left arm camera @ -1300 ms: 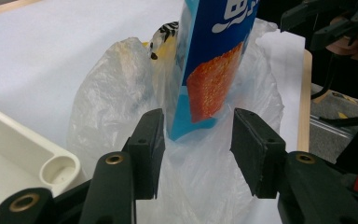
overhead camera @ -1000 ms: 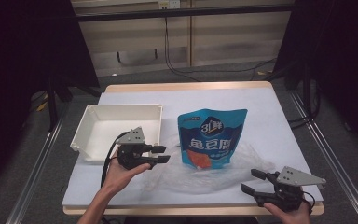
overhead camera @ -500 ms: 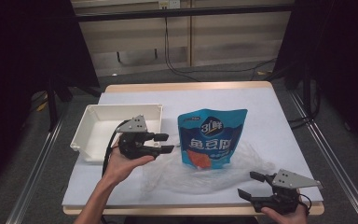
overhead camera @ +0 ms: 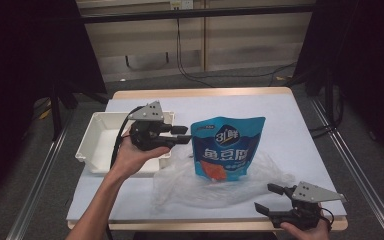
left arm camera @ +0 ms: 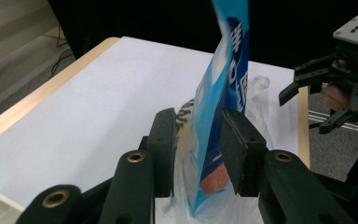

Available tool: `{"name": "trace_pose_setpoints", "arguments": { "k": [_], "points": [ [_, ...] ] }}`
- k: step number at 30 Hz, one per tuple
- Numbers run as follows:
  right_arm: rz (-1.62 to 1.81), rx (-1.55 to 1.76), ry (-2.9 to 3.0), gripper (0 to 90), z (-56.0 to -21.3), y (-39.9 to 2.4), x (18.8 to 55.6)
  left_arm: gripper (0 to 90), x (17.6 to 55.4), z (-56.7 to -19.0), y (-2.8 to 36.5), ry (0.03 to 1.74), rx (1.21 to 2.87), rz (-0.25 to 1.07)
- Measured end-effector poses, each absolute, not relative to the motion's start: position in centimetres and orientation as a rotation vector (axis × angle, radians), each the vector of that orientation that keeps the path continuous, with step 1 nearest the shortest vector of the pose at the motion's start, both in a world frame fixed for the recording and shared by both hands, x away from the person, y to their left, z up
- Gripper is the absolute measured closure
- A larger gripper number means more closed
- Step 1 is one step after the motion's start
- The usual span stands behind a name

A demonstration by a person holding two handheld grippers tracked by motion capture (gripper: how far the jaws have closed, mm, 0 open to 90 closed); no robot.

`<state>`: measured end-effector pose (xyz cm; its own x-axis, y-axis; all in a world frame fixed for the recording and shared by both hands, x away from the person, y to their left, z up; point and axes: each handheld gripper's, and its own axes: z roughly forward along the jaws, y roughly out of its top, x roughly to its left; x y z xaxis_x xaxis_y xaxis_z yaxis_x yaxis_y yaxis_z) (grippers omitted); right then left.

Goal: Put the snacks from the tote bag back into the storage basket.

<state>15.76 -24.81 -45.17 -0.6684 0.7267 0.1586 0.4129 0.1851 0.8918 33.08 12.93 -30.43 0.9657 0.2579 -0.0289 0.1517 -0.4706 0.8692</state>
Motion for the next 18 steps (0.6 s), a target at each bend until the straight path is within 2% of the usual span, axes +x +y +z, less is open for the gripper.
{"name": "trace_pose_setpoints", "arguments": {
  "k": [8, 14, 18],
  "points": [
    [1.467, 1.084, 2.169, 23.2, -45.2, -24.7, 15.8, 68.5, 33.1, -28.8, 11.3, 0.217, 2.138, 0.12],
    [1.469, 1.085, 2.173, 23.2, -45.2, -24.8, 15.9, 66.1, 33.9, -28.3, 10.1, 0.2, 2.185, 0.099],
    [1.469, 1.083, 2.172, 23.1, -45.2, -24.9, 15.9, 72.4, 34.4, -27.9, 9.3, 0.177, 2.219, 0.08]
  ]
}}
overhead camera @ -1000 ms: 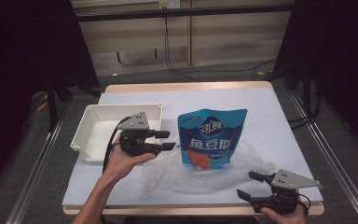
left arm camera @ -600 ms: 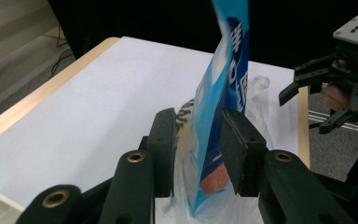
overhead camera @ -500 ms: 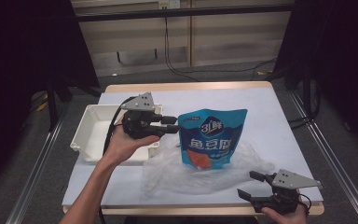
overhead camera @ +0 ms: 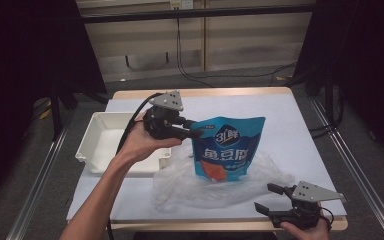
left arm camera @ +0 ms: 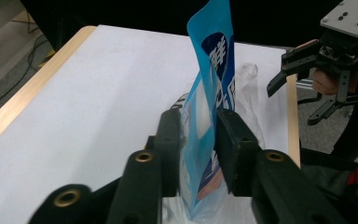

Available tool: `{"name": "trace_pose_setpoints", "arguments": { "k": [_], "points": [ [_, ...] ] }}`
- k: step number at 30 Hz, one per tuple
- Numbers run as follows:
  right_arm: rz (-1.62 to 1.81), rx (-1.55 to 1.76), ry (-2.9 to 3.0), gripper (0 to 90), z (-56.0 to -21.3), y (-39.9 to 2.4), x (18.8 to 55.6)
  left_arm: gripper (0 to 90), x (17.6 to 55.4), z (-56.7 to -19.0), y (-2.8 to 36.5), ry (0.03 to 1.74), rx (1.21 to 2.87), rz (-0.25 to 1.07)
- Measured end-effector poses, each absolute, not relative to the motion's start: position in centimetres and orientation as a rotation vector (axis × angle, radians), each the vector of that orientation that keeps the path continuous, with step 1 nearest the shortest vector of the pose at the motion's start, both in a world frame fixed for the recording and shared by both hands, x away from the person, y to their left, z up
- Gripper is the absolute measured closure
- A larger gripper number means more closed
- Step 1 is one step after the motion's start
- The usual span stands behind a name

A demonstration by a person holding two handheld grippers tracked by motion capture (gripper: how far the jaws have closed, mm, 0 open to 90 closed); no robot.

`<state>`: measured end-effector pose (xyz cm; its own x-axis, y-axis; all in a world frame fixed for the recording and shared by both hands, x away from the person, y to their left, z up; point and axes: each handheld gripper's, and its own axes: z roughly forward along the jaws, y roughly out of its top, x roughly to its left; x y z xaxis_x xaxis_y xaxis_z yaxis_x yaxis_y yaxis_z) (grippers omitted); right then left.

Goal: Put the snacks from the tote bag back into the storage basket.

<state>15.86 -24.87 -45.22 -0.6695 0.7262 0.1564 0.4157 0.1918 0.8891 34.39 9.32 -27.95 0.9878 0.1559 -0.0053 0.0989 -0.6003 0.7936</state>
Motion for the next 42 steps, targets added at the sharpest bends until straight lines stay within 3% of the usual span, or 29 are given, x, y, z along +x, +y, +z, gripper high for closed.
{"name": "trace_pose_setpoints", "arguments": {
  "k": [8, 23, 37, 42],
  "points": [
    [1.472, 1.083, 2.167, 23.1, -45.2, -24.9, 15.8, 77.5, 34.9, -27.8, 7.4, 0.15, 2.324, 0.028],
    [1.466, 1.077, 2.186, 22.8, -45.3, -24.8, 16.0, 77.3, 36.0, -27.8, 6.0, 0.146, 2.379, -0.053],
    [1.473, 1.067, 2.195, 22.6, -45.3, -24.7, 16.0, 68.5, 36.3, -29.3, 4.5, 0.118, 2.424, -0.093],
    [1.472, 1.065, 2.196, 22.5, -45.3, -24.8, 16.1, 75.9, 36.4, -29.3, 4.2, 0.126, 2.43, -0.095]
  ]
}}
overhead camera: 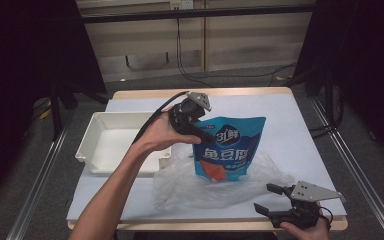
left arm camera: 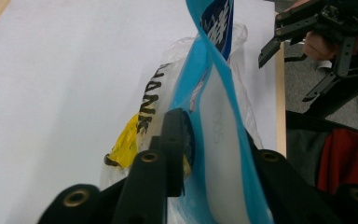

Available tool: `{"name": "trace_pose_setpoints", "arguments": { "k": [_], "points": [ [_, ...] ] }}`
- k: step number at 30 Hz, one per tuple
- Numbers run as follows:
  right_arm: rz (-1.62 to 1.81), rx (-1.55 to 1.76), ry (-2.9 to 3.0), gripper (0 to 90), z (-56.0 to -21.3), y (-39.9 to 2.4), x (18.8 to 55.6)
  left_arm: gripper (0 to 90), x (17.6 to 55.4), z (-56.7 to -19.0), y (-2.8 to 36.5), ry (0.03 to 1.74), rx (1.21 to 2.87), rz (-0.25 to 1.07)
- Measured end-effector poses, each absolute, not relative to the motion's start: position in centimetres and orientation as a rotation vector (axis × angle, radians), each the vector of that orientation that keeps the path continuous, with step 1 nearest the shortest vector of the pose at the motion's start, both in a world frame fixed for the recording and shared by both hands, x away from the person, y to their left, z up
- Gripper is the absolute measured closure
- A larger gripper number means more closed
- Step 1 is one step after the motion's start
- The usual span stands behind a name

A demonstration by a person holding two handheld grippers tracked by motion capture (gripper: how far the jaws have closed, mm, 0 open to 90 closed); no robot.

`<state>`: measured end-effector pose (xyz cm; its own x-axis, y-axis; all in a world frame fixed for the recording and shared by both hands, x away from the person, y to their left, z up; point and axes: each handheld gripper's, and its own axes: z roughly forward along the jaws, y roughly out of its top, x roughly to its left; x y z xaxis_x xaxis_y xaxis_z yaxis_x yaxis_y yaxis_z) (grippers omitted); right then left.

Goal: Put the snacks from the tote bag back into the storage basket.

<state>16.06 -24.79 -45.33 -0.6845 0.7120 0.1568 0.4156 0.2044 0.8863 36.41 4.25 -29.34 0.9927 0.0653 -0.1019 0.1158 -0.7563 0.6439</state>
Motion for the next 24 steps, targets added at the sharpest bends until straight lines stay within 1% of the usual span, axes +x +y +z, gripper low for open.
{"name": "trace_pose_setpoints", "arguments": {
  "k": [4, 7, 11, 15, 21, 24],
  "points": [
    [1.468, 1.064, 2.199, 22.7, -45.33, -24.76, 16.07, 85.0, 36.43, -29.43, 4.1, 0.108, 2.44, -0.112],
    [1.461, 1.064, 2.2, 22.8, -45.34, -24.76, 16.12, 89.5, 36.54, -29.41, 3.88, 0.111, 2.451, -0.111],
    [1.461, 1.067, 2.198, 22.8, -45.33, -24.8, 16.12, 90.0, 36.87, -29.46, 3.85, 0.146, 2.447, -0.15],
    [1.464, 1.072, 2.198, 22.8, -45.34, -24.84, 16.17, 90.0, 36.98, -29.33, 3.75, 0.136, 2.459, -0.163],
    [1.468, 1.065, 2.189, 23.1, -45.27, -24.81, 16.09, 90.0, 37.04, -29.2, 3.47, 0.13, 2.462, -0.141],
    [1.471, 1.064, 2.184, 23.1, -45.26, -24.86, 16.14, 90.0, 37.2, -29.13, 3.31, 0.135, 2.46, -0.153]
  ]
}}
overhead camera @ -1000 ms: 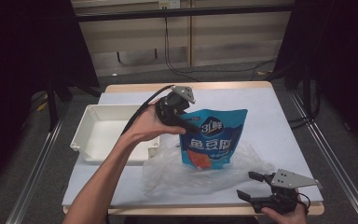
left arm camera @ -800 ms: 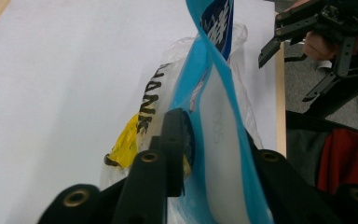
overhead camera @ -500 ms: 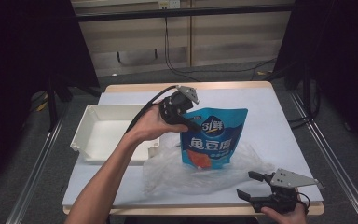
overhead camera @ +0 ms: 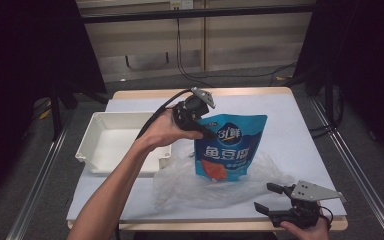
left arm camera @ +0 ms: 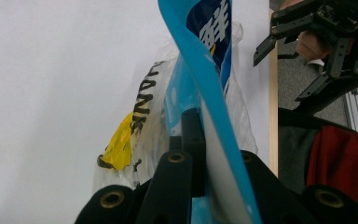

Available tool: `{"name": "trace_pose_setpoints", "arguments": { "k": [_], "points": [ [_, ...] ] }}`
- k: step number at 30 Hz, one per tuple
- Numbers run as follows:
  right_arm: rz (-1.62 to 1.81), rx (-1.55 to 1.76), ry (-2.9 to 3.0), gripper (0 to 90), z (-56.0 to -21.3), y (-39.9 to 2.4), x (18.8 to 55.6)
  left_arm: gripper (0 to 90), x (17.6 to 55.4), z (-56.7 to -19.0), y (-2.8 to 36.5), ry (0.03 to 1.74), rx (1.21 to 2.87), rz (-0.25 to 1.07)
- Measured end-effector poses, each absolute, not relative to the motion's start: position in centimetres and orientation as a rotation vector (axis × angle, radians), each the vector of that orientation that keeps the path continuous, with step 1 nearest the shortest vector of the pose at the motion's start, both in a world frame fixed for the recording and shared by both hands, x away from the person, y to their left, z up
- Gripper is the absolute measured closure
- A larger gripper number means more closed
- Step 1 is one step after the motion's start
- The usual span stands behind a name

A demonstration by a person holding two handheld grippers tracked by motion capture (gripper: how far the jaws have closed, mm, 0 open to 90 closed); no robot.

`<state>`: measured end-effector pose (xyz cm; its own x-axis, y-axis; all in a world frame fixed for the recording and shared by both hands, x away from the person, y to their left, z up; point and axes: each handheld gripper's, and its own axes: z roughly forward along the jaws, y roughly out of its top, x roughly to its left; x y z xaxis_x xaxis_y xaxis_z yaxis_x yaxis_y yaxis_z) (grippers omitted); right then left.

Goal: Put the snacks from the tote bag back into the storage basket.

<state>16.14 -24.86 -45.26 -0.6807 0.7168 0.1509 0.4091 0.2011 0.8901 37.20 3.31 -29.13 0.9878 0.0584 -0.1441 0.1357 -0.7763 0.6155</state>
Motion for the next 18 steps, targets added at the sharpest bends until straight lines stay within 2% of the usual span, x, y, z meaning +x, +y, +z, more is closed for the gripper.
{"name": "trace_pose_setpoints", "arguments": {
  "k": [18],
  "points": [
    [1.484, 1.073, 2.18, 22.7, -45.3, -25.0, 16.2, 90.0, 36.9, -27.4, 1.3, 0.064, 2.445, -0.144]
  ]
}}
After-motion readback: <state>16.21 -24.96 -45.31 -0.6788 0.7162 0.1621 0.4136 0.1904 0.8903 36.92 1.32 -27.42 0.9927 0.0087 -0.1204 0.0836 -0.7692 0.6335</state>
